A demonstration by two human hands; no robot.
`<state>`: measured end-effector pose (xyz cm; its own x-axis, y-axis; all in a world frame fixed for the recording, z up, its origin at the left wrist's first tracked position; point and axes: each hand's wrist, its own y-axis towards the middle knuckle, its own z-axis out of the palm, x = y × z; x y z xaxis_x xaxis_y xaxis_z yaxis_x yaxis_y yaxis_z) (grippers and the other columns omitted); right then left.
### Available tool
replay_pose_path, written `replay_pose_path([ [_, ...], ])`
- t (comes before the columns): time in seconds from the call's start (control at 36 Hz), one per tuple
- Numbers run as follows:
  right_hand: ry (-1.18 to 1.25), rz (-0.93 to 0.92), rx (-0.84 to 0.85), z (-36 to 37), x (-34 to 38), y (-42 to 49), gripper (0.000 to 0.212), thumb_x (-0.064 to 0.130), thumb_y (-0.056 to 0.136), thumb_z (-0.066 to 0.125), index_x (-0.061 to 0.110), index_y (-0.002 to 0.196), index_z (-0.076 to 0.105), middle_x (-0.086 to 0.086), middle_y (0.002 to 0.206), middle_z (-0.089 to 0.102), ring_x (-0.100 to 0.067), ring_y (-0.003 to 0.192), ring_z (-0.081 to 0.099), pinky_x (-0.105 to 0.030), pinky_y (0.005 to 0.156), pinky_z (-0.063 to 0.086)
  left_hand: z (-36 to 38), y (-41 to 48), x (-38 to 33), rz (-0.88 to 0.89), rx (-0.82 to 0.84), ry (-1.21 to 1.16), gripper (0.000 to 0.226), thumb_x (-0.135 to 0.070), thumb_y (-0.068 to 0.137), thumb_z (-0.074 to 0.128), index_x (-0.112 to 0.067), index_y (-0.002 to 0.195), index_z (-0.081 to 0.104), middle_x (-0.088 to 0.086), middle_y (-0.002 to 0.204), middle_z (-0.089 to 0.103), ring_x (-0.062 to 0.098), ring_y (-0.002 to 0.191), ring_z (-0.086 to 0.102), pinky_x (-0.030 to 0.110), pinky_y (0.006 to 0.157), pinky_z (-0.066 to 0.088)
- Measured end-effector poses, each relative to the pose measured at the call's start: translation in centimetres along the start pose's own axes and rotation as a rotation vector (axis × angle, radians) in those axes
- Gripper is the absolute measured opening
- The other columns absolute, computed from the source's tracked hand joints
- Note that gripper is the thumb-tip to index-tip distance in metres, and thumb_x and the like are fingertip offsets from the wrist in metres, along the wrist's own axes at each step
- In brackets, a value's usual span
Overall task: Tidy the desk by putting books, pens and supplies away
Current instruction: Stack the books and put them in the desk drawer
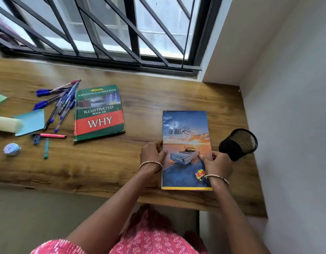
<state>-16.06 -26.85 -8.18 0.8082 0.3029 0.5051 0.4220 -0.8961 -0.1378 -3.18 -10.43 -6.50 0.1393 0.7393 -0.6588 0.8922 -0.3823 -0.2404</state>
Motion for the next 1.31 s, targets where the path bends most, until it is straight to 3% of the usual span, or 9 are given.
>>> replay_pose_path([
  [0.14,-0.126,-0.062,-0.058,-0.8,0.9,-1.3,0.039,0.037,0.072,0.080,0.009,0.098,0.075,-0.015,0.092,0.067,-0.034,0.084,0.063,-0.039,0.069,0.056,-1.9,-0.4,1.5,-0.014,-0.023,-0.057,0.044,-0.028,0.084,0.068,-0.028,0.127,0.062,0.001,0.100,0.073,0.020,0.093,0.067,0.030,0.083,0.051],
  [0.25,-0.133,-0.277,-0.185,-0.7,4.3,-3.6,0.031,0.022,0.079,0.073,0.006,0.105,0.071,-0.019,0.099,0.066,-0.038,0.092,0.059,-0.042,0.079,0.050,-5.2,-0.2,4.4,-0.120,-0.176,-0.145,0.033,-0.028,0.083,0.069,-0.027,0.116,0.069,-0.002,0.089,0.072,0.017,0.084,0.068,0.031,0.081,0.054],
  [0.36,0.089,-0.454,0.039,1.9,9.5,-5.3,0.016,0.017,0.079,0.072,0.013,0.095,0.073,-0.006,0.091,0.070,-0.024,0.088,0.063,-0.032,0.081,0.049,-9.3,0.9,8.3,-0.312,-0.407,-0.162,0.018,-0.022,0.084,0.063,-0.026,0.098,0.073,-0.001,0.094,0.074,0.022,0.091,0.068,0.031,0.081,0.052],
  [0.53,0.229,-0.441,0.312,6.7,17.8,-7.1,0.013,0.020,0.082,0.069,0.015,0.091,0.077,0.000,0.087,0.076,-0.011,0.081,0.069,-0.028,0.081,0.055,-15.2,3.9,12.7,-0.442,-0.599,-0.140,0.024,-0.013,0.087,0.060,-0.015,0.108,0.071,0.012,0.112,0.069,0.033,0.103,0.063,0.038,0.085,0.050],
  [0.72,0.229,-0.301,0.348,11.8,24.5,-7.4,0.026,0.023,0.085,0.063,0.011,0.105,0.074,-0.008,0.103,0.075,-0.024,0.099,0.068,-0.033,0.088,0.053,-19.7,8.1,15.5,-0.417,-0.524,-0.116,0.023,-0.013,0.088,0.058,-0.011,0.107,0.071,0.013,0.109,0.071,0.034,0.102,0.063,0.039,0.084,0.050],
  [1.0,0.345,0.064,0.308,14.0,28.9,-6.5,0.022,0.024,0.087,0.062,0.010,0.097,0.076,-0.013,0.103,0.074,-0.032,0.103,0.065,-0.032,0.085,0.049,-21.6,11.8,17.0,-0.480,-0.240,-0.179,0.026,-0.028,0.083,0.062,-0.010,0.097,0.075,0.015,0.099,0.072,0.034,0.097,0.064,0.037,0.085,0.052],
  [1.08,0.397,0.136,0.327,14.0,28.9,-6.0,0.024,0.027,0.084,0.067,0.011,0.099,0.076,-0.010,0.104,0.074,-0.029,0.102,0.065,-0.028,0.083,0.047,-22.0,12.4,17.3,-0.504,-0.189,-0.328,0.025,-0.034,0.076,0.069,-0.010,0.071,0.071,0.014,0.083,0.072,0.031,0.082,0.067,0.038,0.077,0.054],
  [1.17,0.416,0.176,0.356,14.0,28.8,-5.7,0.024,0.026,0.078,0.072,0.008,0.094,0.076,-0.009,0.094,0.073,-0.025,0.090,0.066,-0.025,0.074,0.044,-21.9,13.0,17.6,-0.561,-0.161,-0.446,0.028,-0.030,0.071,0.072,-0.003,0.069,0.066,0.017,0.073,0.068,0.028,0.068,0.064,0.036,0.064,0.051],
  [1.31,0.553,0.196,0.497,15.1,26.6,-4.9,0.035,0.032,0.057,0.079,0.006,0.079,0.074,-0.010,0.083,0.075,-0.028,0.082,0.071,-0.046,0.084,0.057,-22.0,12.5,17.8,-0.542,-0.118,-0.425,0.028,-0.028,0.070,0.073,-0.007,0.056,0.061,0.015,0.065,0.064,0.028,0.064,0.060,0.033,0.062,0.047],
])
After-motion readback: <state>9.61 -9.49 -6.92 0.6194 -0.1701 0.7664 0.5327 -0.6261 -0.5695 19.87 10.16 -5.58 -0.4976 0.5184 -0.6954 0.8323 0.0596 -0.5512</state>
